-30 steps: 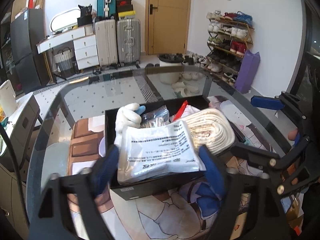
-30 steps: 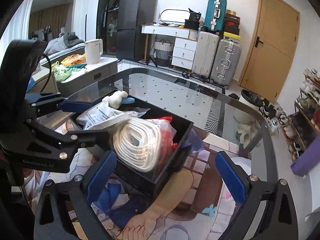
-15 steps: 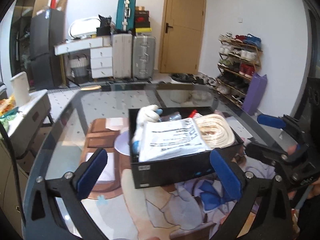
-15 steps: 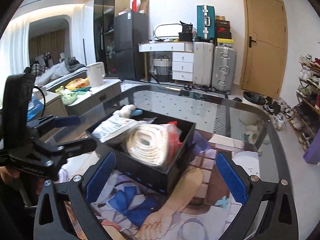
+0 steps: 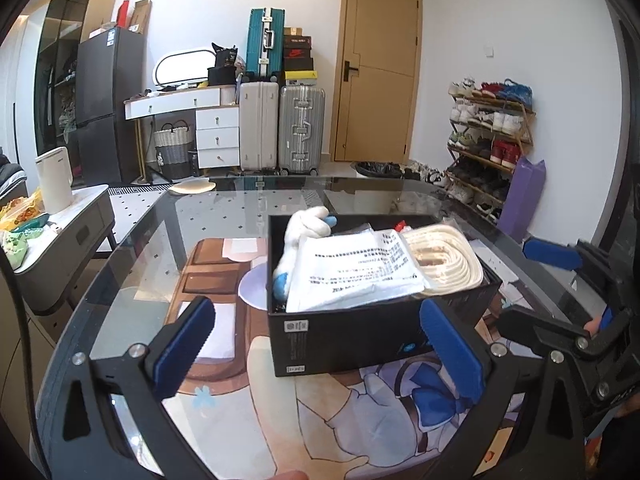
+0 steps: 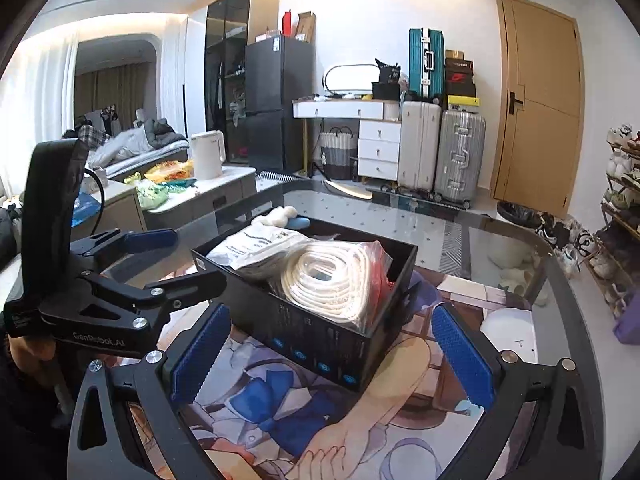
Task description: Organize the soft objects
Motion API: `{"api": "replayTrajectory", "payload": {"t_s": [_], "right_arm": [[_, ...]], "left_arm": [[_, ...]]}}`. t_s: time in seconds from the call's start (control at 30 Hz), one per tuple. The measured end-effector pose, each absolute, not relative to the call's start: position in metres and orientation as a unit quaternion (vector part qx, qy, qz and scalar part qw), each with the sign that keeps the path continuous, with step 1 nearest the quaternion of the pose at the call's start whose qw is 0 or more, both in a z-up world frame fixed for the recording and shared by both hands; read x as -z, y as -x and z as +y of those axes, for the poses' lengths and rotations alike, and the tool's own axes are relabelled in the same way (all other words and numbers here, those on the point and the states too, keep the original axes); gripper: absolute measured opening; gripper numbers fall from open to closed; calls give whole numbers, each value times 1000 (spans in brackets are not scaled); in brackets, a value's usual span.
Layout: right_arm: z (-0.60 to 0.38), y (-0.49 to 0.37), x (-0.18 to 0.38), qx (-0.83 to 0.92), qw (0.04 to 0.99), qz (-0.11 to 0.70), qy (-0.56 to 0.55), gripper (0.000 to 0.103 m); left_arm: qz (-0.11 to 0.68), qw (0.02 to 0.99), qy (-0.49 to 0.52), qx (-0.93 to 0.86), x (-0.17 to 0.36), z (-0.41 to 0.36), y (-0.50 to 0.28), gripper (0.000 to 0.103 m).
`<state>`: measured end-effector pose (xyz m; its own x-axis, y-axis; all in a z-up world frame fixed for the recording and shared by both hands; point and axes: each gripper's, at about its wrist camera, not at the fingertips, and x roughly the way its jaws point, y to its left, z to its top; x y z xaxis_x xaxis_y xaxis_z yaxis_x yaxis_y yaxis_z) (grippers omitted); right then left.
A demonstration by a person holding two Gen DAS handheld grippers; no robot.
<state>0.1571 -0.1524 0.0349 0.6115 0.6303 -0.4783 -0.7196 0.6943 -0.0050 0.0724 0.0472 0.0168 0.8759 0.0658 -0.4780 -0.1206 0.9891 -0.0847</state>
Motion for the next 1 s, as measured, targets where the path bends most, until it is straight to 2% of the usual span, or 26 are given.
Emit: {"api": "replayTrajectory", "payload": {"t_s": [1.0], "right_arm": [[-165,-143,-33,-384,904,176,68,103]], "left_arm": [[223,969,83,-68,-15,54,-67,103]]}}
